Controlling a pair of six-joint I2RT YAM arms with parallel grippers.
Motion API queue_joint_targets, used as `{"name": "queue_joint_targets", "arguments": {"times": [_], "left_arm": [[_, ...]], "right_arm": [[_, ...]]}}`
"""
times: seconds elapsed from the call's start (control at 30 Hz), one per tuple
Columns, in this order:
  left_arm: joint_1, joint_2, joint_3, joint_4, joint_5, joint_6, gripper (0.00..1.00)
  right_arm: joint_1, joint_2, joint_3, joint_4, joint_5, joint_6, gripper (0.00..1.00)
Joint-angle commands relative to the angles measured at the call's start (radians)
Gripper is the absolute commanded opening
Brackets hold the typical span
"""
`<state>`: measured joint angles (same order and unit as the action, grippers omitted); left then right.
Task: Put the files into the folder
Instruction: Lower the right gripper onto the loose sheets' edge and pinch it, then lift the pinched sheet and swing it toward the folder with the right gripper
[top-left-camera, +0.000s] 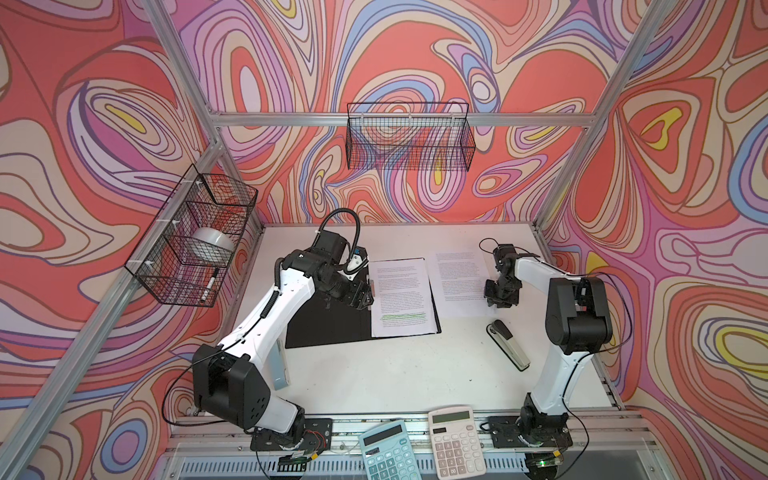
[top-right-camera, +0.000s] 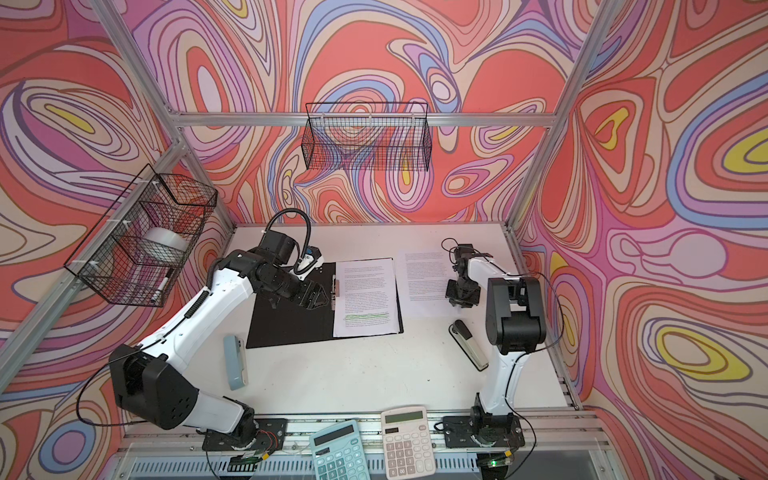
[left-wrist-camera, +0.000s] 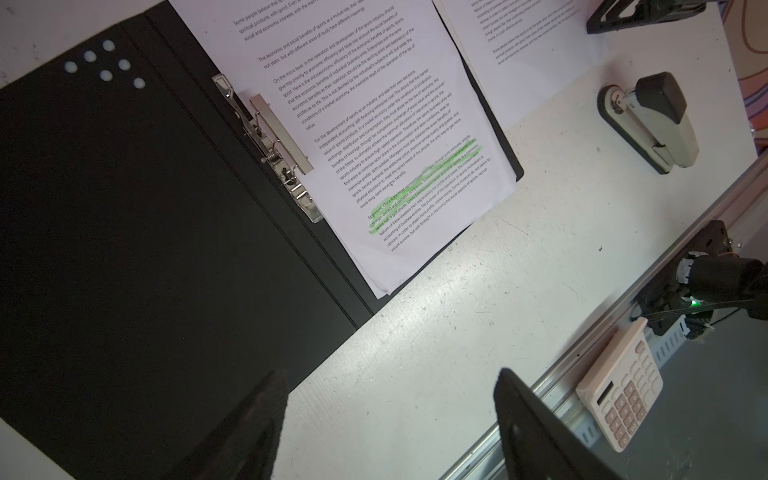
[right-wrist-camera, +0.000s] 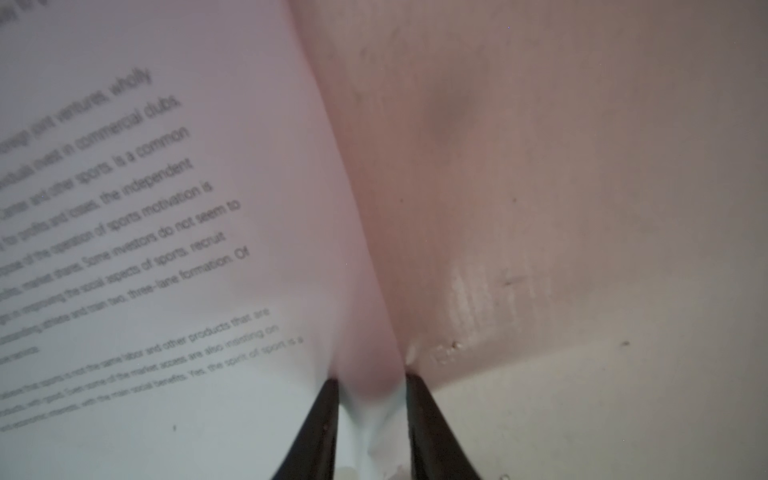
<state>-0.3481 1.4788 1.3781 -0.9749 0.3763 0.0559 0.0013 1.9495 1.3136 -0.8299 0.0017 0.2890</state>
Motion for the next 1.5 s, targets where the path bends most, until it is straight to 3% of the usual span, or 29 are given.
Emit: {"name": "queue_joint_targets", "arguments": {"times": [0.0,0.27,0.4,0.67,1.2,1.47], "left_arm": [[-0.006,-0.015,-0.01,0.002,-0.004,0.005,0.79],[-0.005,-0.016,-0.008,0.001,-0.005,0.005,0.79],[-0.005,-0.018,-0.007,0.001,-0.004,0.004,0.79],[-0.006,-0.018,0.001,-0.003,-0.003,0.001,0.79],[-0.004,0.01,0.067,-0.029,-0.027,-0.013,0.79],[-0.002,0.016,0.079,-0.033,-0.056,-0.02,0.79]], "right_arm": [[0.003,0.026,-0.037,0.045,-0.042,-0.007,0.25],[0.003,-0.02,-0.031,0.052,-0.08,-0.015,0.16],[0.003,-0.054,-0.019,0.051,-0.114,-0.021,0.03],[0.003,-0.108,0.036,-0.008,-0.138,-0.028,0.02],[0.006,-0.265,0.285,-0.144,-0.345,0.007,0.02],[0.067,-0.301,0.39,-0.209,-0.396,0.0,0.02]]}}
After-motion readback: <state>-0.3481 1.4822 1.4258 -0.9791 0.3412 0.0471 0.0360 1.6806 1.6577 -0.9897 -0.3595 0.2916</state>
